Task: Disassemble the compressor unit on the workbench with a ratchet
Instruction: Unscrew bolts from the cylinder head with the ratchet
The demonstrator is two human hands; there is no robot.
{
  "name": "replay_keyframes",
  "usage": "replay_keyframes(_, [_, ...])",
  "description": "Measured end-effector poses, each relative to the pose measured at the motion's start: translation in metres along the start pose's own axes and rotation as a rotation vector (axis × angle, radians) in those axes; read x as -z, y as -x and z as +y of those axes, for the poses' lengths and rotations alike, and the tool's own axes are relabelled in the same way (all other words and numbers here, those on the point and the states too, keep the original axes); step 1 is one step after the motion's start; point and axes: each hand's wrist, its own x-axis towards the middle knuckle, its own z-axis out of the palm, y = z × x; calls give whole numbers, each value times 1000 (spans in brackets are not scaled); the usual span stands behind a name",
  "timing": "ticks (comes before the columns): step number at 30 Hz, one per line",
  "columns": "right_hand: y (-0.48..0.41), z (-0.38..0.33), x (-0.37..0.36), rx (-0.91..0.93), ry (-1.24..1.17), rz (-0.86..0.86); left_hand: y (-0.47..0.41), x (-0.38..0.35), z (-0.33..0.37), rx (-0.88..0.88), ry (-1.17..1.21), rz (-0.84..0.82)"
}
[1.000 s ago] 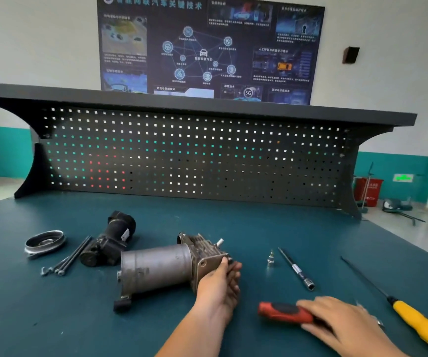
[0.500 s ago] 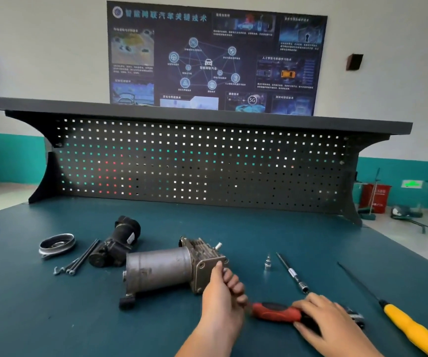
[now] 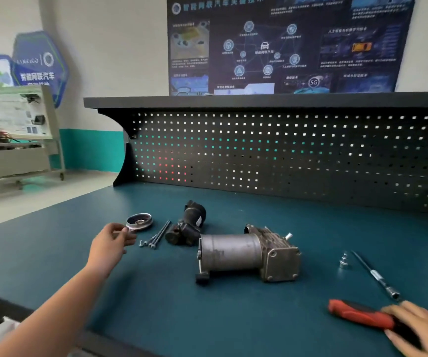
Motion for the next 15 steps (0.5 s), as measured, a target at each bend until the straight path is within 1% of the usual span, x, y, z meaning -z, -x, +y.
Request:
replay_keyframes(2, [2,-5,1,-22,5,-20,-19,-2,-14,-64,-301,-17])
replay_keyframes(4, [2,-10,9,-50,12,-56,-29,-7,-21,-98,-542,-32])
replay_keyframes(7, [3,-20,15,-81,0,-37,-41,-13,-29,-128,-742,-31])
replay_keyframes(8, [4,-23,17,-66,-2,-31,-46,-14,-34,-147,-769,0])
replay_keyframes(10, [6,-25,19,-22,-3,4,-56,-16,-45,-127,-764,49])
replay_keyframes(13, [5,-26,20,10,-33,-35,-70,-20,-63,-81,-760,-27])
replay_keyframes(15, [4,-27,20,-11,-7,-77,-77,-22,-71,-71,-727,-46])
